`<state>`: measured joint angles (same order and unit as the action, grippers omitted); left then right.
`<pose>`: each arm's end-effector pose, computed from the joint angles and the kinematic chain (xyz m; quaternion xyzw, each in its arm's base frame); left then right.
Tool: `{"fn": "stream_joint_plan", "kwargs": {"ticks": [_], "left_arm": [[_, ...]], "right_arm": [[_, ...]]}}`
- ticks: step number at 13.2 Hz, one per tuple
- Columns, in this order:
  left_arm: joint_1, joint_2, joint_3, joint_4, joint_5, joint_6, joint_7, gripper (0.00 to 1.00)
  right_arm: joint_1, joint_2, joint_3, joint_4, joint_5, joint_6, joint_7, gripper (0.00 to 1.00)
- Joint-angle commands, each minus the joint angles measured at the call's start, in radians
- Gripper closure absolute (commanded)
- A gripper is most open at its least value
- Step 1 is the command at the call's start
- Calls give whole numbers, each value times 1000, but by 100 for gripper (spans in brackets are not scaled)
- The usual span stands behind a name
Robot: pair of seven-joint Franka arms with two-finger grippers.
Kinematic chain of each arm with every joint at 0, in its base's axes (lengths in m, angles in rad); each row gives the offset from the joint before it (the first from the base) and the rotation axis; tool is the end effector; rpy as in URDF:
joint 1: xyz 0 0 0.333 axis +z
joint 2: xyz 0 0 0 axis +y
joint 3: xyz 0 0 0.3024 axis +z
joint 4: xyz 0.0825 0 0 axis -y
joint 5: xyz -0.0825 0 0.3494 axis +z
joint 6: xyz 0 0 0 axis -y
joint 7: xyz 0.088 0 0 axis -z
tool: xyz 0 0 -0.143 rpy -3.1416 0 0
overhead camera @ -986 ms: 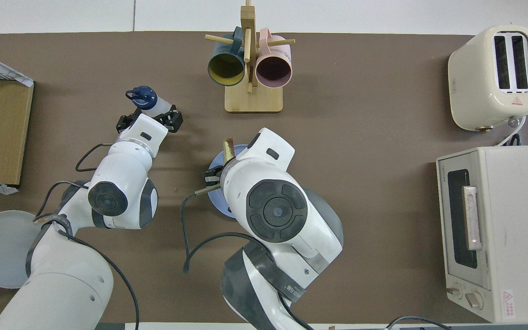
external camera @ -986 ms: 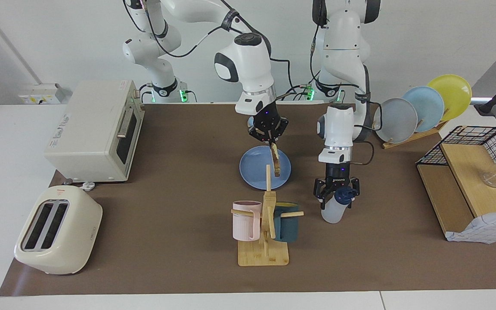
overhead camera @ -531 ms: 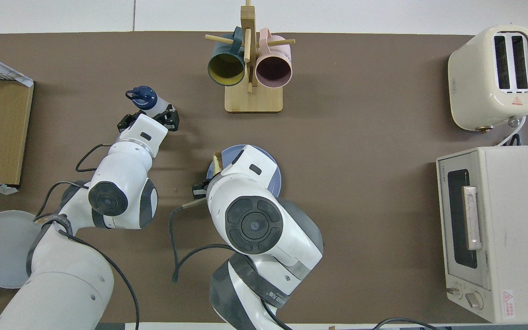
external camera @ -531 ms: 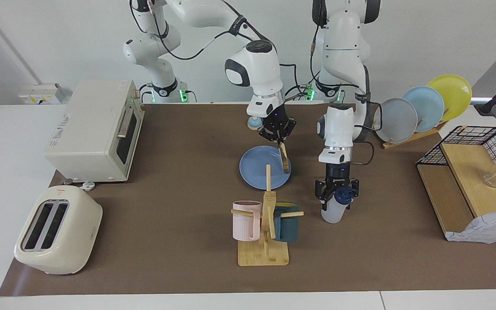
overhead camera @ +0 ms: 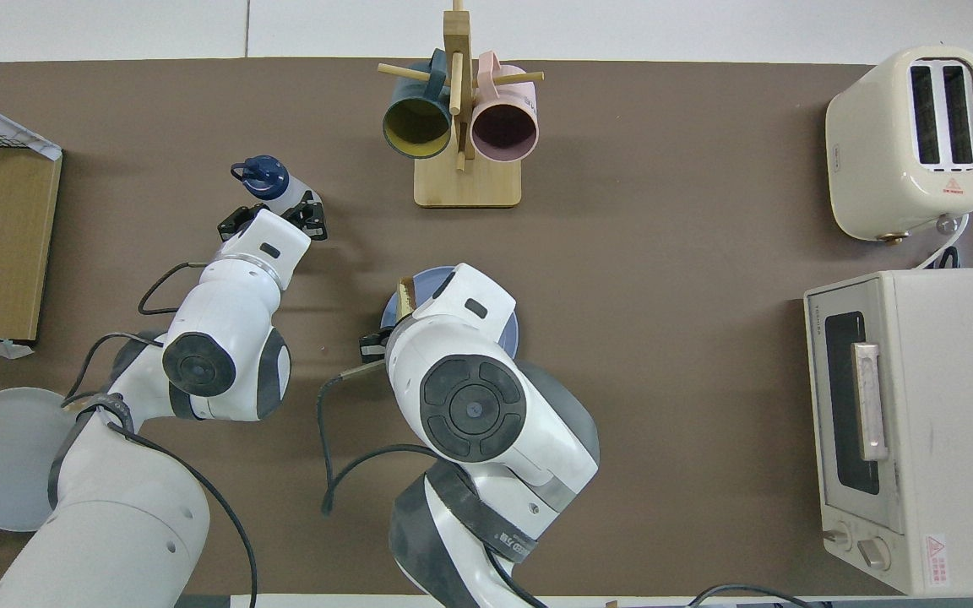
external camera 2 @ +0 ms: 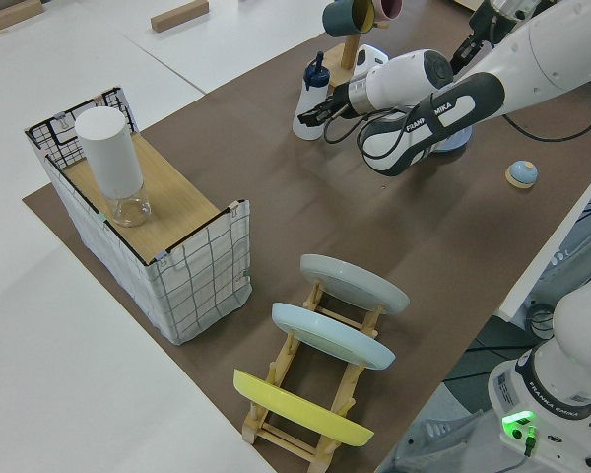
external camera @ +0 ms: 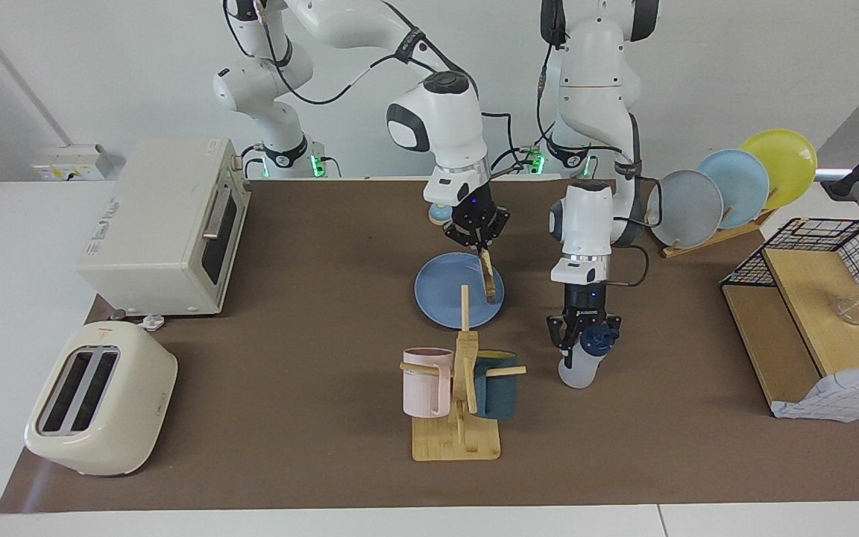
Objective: Put bread on plate and add seasoning
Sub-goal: 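Carry the bread slice onto the blue plate and open the right gripper, then grasp the white blue-capped bottle with the left gripper and lift it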
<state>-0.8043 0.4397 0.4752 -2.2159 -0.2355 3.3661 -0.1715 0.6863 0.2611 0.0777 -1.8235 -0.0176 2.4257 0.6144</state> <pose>0.5733 -0.1804 0.2811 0.9240 -0.0112 0.3810 0.0301 0.4597 0.4356 0.3991 -0.9825 -0.0762 -0.1295 0.1104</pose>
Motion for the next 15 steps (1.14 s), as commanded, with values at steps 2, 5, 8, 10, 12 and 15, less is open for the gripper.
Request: {"fn": "stream_joint_plan", "kwargs": {"ticks": [2,5,8,10,12,15], "left_arm": [[33,-59,13,115,19,-245,32,100],[37,-76,14,199,19,-401,55,100],[42,-84,17,205,19,-407,57,100],[74,-102,7,231,22,-465,60,100],[79,-105,5,274,24,-533,85,100],[77,-134,10,288,25,-611,253,100]], "right_arm": [[-16,-37,5,-80,-10,22,-4,100],[-19,-59,5,-175,-13,130,-5,100],[-39,-68,4,-200,-15,132,-9,100],[-59,-74,2,-220,-18,130,-9,100],[-76,-79,4,-237,-18,130,-9,100],[-77,-95,5,-286,-18,135,-1,100]]}}
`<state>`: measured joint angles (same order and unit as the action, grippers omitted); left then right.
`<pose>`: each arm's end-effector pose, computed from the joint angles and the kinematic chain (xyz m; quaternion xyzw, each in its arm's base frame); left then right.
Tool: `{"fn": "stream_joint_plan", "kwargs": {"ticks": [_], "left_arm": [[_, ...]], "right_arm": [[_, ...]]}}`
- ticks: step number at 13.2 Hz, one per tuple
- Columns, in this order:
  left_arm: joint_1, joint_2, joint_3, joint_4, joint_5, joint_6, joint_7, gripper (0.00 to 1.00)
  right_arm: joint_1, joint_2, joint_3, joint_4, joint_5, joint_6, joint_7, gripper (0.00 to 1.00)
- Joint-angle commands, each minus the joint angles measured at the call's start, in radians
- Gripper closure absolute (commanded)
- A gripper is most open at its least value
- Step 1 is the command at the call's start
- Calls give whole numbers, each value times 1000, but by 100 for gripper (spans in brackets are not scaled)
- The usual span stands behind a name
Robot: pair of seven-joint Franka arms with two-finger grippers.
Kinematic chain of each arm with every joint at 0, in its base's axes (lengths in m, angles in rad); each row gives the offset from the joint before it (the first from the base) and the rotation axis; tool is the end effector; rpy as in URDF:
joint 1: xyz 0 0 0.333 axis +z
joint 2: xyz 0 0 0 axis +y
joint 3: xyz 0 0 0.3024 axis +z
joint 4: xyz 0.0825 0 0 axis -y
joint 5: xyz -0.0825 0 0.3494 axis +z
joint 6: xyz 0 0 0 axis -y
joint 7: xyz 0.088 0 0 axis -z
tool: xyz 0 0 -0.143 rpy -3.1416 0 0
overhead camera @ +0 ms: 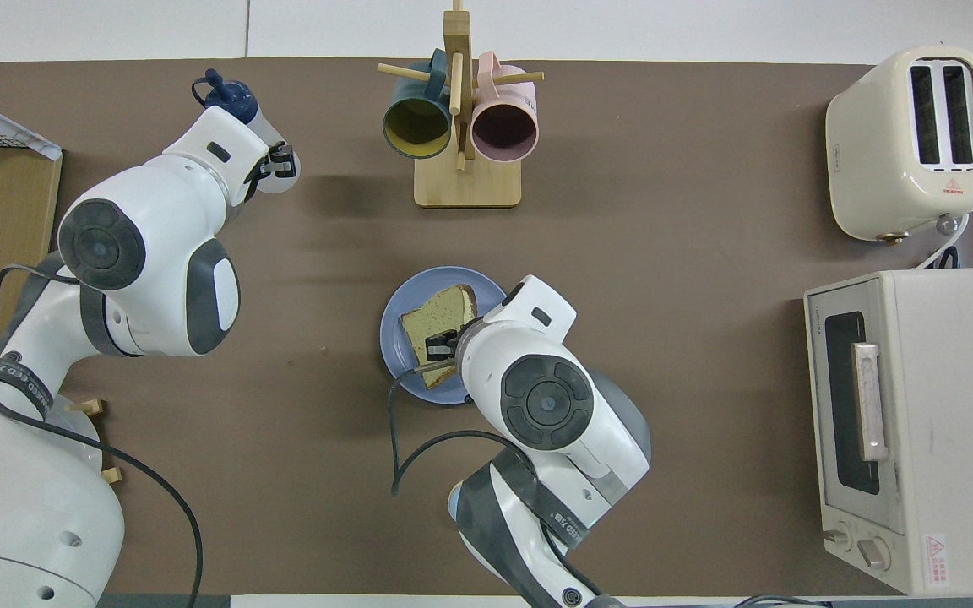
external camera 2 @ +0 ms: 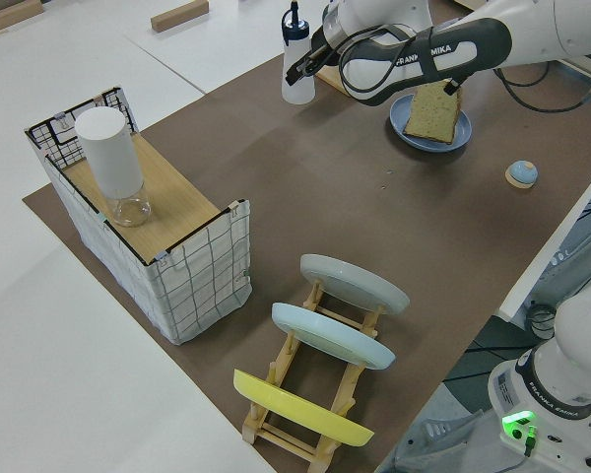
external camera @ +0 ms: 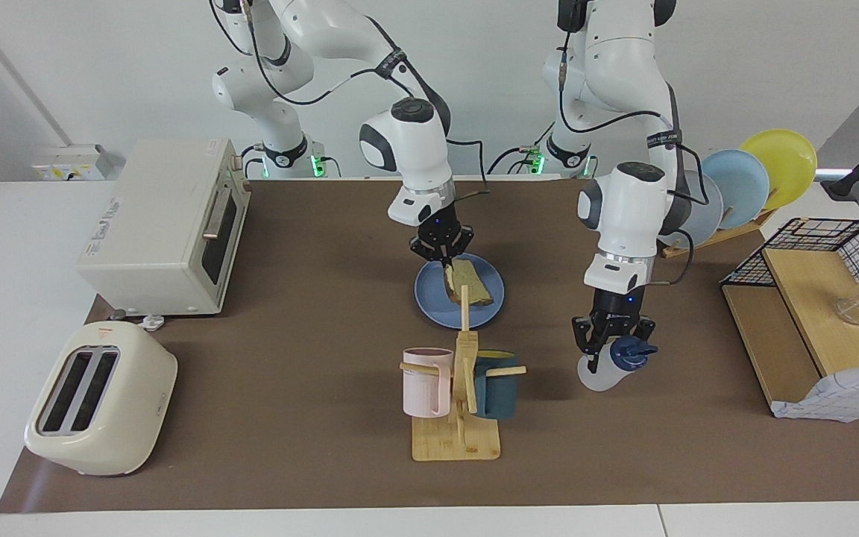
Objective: Put bread on plate and add seasoning
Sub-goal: 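Grasp the white blue-capped bottle with the left gripper and lift it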
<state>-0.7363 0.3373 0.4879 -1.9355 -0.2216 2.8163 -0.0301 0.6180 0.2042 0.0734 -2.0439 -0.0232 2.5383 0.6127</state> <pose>0.6223 -0.1718 0.3755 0.9556 -0.0478 0.2888 0.0334 0.4564 0.3760 0.3462 -0.9884 -0.0456 -0.1156 0.0874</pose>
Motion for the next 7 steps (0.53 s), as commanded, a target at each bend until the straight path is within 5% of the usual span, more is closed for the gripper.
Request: {"fn": "stream_joint_plan", "kwargs": {"ticks": [1,3,7], "left_arm": [[11,-56,-3,7,10,-95,210,100],[18,-105,6,19,10,-209,374,100],[44,-194,-2,29,10,-409,617,100]], "right_arm": [[-11,-48,9,-84,-12,25,1,100],[-30,-51,9,-99,-12,27,-8,100],[-50,-52,11,-96,-12,-7,-2,50]]}}
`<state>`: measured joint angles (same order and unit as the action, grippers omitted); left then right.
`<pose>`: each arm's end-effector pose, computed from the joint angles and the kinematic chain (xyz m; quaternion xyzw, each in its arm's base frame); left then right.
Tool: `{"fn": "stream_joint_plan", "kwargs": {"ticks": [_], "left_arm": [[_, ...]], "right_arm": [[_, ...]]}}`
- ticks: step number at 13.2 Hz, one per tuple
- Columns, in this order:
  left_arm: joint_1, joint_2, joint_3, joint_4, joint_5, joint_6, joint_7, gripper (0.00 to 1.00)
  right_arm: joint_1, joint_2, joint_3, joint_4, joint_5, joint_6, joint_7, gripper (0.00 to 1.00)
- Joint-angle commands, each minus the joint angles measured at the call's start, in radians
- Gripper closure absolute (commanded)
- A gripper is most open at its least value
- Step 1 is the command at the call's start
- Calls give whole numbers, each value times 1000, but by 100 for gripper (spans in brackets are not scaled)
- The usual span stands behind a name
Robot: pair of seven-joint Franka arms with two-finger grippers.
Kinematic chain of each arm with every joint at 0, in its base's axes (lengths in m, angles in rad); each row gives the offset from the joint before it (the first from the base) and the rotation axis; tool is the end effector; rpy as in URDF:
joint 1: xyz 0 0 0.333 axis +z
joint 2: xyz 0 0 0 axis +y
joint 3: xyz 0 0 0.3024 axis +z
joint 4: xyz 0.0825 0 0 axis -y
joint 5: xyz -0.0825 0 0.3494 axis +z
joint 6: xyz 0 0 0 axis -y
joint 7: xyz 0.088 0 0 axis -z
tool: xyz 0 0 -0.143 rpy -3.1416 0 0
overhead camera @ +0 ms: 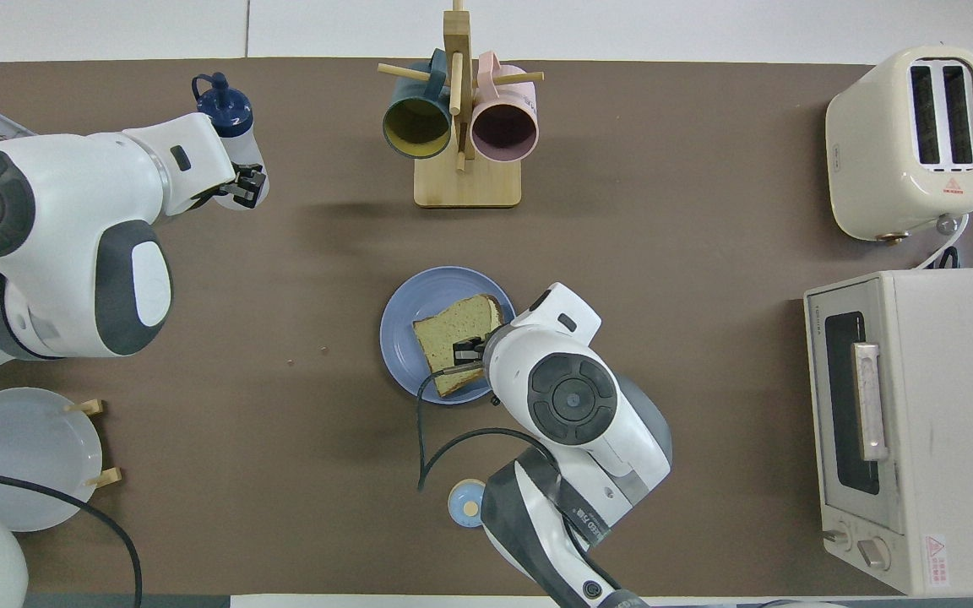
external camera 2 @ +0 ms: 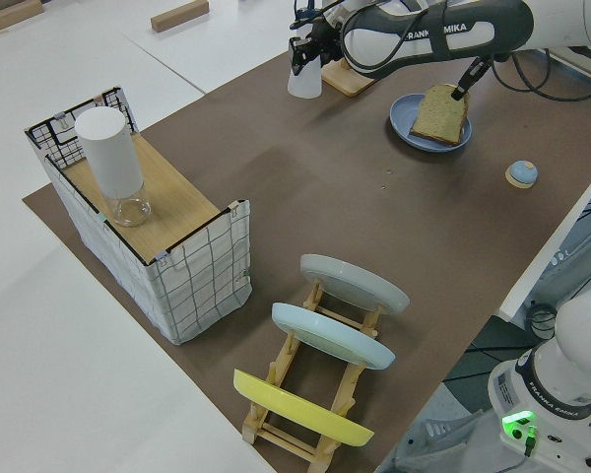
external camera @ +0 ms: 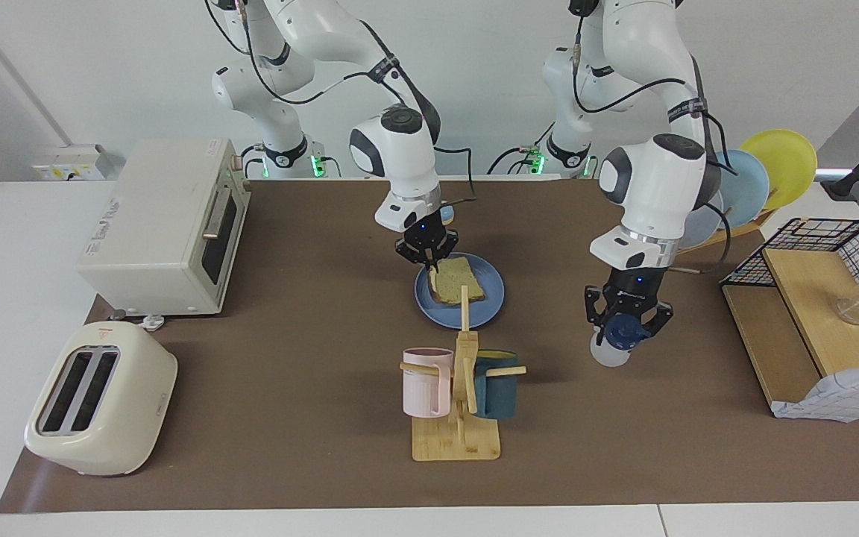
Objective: Put bread on plate and add seasoning
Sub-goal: 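Grasp the white blue-capped bottle with the left gripper and lift it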
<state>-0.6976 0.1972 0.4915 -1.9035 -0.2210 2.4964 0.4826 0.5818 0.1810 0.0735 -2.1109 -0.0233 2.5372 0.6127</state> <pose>0.6013 -0.1429 0.4237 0.9379 -0.2739 0.2128 0.0097 0.4545 0.3483 0.3298 -0.9920 -0.0284 -0.0995 0.0716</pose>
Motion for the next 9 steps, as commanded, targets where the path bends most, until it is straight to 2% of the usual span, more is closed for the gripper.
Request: {"fn": "stream_joint_plan", "kwargs": {"ticks": [1,2,5,9], "left_arm": [[6,-76,-5,-3,9,-140,166,100],[7,-93,-4,-2,11,-178,195,100],[7,-136,1,-2,15,-278,335,100],[-3,-163,-10,38,115,-436,437,100]], "right_arm": [[-14,-29,11,-27,-11,-6,-1,31],[-14,-29,9,-23,-10,-8,1,0],[-19,-35,9,-17,-6,-24,1,0],[-17,-115,9,-9,-4,-73,2,0]]}}
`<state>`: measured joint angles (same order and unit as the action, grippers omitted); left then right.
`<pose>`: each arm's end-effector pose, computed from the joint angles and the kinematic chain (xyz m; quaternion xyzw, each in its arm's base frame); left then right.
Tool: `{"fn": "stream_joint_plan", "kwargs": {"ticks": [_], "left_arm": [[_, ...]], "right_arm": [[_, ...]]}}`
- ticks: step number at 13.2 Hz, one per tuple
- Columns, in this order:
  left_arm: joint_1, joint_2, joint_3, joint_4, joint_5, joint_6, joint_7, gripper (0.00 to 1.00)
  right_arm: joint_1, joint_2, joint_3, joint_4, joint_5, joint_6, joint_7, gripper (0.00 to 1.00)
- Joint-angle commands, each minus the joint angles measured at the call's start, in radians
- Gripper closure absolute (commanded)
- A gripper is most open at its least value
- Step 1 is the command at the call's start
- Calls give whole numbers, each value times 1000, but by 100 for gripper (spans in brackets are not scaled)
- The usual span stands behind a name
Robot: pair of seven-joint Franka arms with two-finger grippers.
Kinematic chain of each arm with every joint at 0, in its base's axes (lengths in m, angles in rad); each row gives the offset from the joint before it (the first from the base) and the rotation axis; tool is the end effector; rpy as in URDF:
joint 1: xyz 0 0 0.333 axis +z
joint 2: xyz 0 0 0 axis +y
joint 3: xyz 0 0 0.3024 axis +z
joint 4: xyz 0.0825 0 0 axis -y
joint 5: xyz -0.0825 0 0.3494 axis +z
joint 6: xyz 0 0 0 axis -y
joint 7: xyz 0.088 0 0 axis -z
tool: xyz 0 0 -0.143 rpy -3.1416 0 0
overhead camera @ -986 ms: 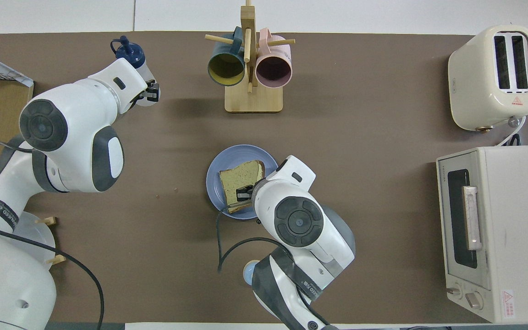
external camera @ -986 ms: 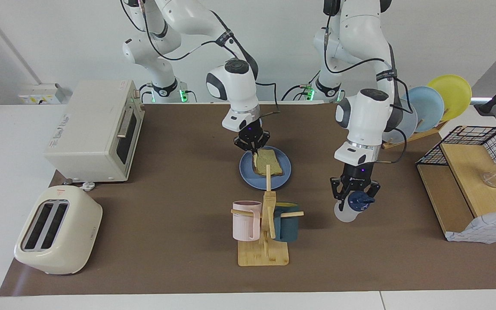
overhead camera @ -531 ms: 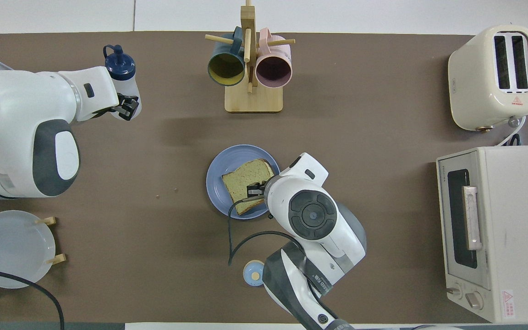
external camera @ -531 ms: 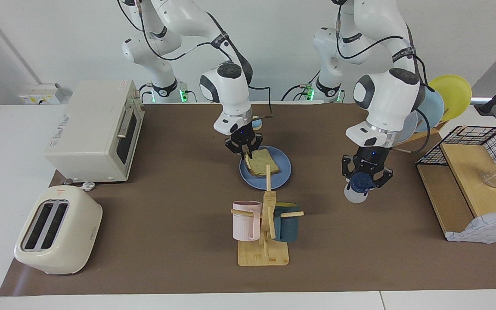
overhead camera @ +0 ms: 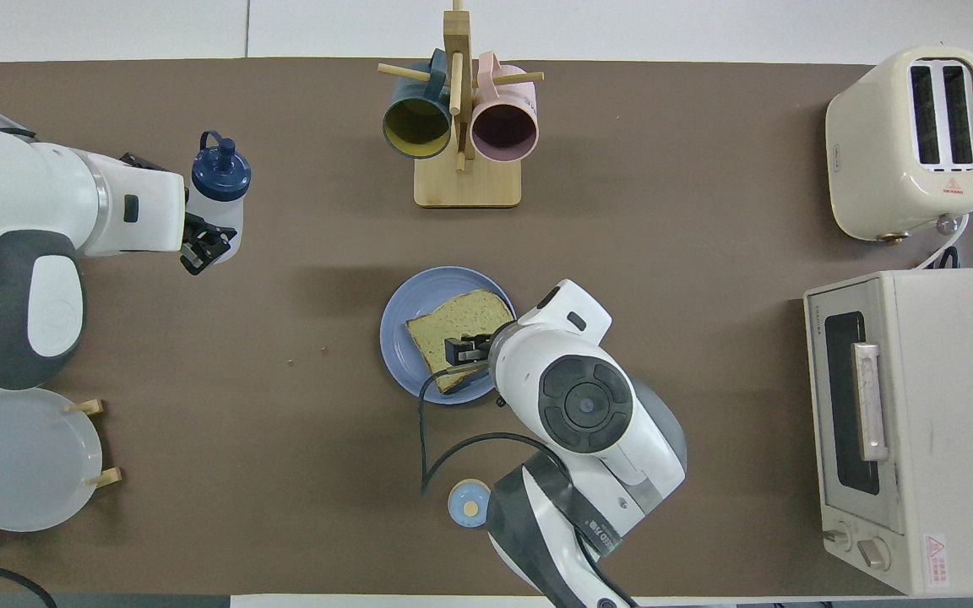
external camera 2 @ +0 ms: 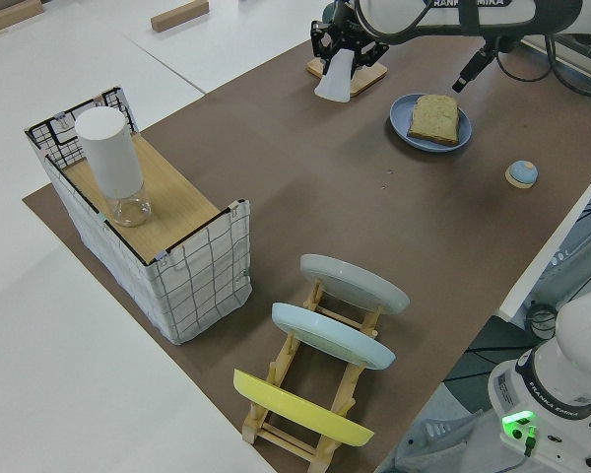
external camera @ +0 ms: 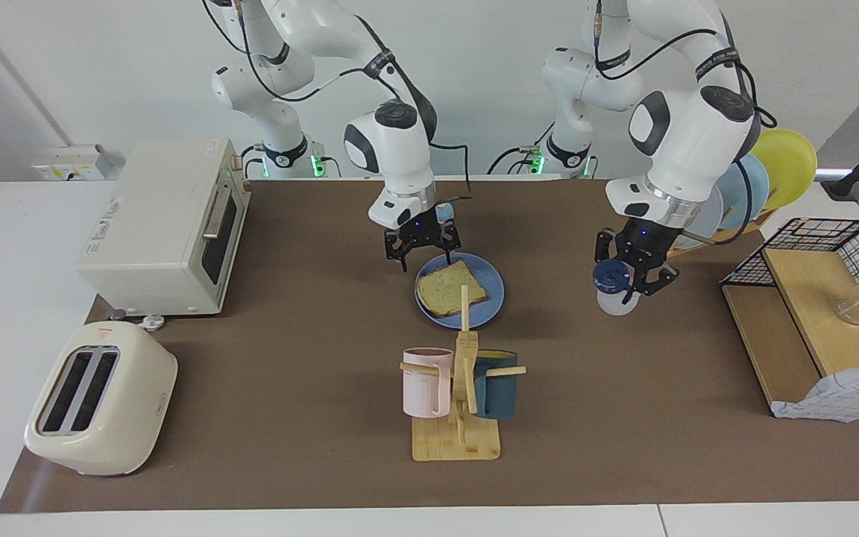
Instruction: Put bread on plate and add seasoning
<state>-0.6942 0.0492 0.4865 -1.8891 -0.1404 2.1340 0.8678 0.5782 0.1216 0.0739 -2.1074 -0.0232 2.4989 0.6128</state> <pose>0.5516 -0.1302 0.4629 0.8683 -0.4830 0.1118 0.0160 0.4523 0.3442 0.3605 -0.9905 -0.0269 -0.1109 0.0766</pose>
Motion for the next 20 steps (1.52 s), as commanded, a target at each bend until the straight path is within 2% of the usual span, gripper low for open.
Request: {"fn": "stream_joint_plan", "kwargs": {"ticks": [1,5,9,11,12,14,17,20], "left_arm": [[-8,-28,-5,22,35,-98,103,100],[-11,-78,-17,22,71,-248,210,100],[-11,-106,-58,22,114,-356,218,100],[-11,-120,-75,22,119,-416,223,100],[-11,-124,-86,22,119,-443,253,100],[-11,-137,-88,21,122,-480,267,100],[-11,-149,-95,13,121,-499,293,100],[-11,-149,-97,10,121,-503,297,100]], "right_arm": [[-12,-63,9,-11,-4,-44,-1,0],[-12,-66,9,17,5,-43,-10,0],[-3,-65,12,58,41,-87,-34,0],[-18,-30,7,212,179,-303,-103,0],[-29,2,6,322,204,-421,-111,0],[-29,50,7,472,229,-544,-104,0],[-28,43,6,506,391,-548,-39,0],[-18,3,12,550,452,-577,34,0]]}}
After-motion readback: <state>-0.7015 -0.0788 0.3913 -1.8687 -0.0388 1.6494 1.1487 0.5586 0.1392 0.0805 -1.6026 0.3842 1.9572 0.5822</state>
